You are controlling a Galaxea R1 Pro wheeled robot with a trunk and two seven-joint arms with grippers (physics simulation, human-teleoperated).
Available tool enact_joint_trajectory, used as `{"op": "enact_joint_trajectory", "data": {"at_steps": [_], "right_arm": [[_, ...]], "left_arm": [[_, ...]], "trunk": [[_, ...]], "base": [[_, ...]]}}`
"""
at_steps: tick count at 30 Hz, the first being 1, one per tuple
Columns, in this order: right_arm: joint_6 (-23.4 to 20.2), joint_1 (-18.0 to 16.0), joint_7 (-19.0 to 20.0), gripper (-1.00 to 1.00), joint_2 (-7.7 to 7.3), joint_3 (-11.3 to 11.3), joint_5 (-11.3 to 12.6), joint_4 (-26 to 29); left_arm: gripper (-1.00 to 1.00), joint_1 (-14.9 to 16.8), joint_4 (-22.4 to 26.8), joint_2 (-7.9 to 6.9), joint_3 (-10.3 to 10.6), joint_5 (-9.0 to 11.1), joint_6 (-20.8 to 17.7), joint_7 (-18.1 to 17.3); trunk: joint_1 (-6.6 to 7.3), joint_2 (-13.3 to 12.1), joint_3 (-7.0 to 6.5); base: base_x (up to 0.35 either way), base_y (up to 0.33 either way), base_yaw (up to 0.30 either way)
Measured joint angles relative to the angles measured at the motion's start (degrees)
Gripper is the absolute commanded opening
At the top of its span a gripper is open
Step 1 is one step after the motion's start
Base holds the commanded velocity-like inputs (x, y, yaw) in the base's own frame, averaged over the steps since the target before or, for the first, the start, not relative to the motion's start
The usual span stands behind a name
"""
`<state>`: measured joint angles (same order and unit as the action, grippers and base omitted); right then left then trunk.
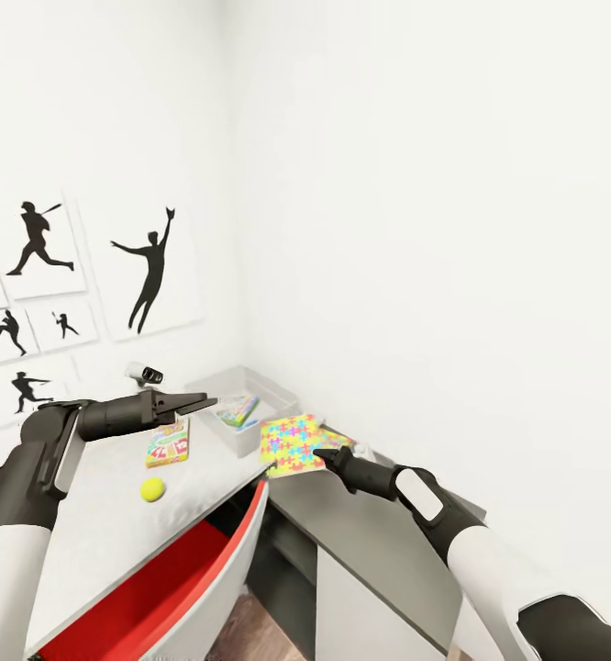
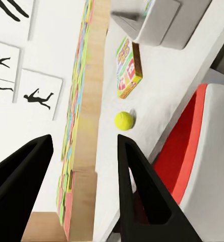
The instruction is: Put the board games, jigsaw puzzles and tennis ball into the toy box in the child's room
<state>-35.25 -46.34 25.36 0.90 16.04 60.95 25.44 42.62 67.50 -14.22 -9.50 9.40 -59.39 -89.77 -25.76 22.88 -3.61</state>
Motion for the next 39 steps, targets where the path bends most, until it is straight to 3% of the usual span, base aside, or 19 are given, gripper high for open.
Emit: {"op": "enact_joint_trajectory", "data": {"at_steps": [25,39], "right_arm": [[-0.1,0.0,0.0,-1.00,-0.07,0.0,0.0,0.0],[-0.1,0.0,0.0,-1.00,-0.09,0.0,0.1,0.0]], "left_arm": [[1.00,0.0,0.1,0.07,-0.4,0.1,0.0,0.0],[1.00,0.0,0.1,0.00,-0.4,0.1,0.0,0.0]], "trunk": [[0.02,0.0,-1.37],[0.01,0.0,-1.49]], "base": [[0.037,0.022,0.245],[0.042,0.009,0.032]]}}
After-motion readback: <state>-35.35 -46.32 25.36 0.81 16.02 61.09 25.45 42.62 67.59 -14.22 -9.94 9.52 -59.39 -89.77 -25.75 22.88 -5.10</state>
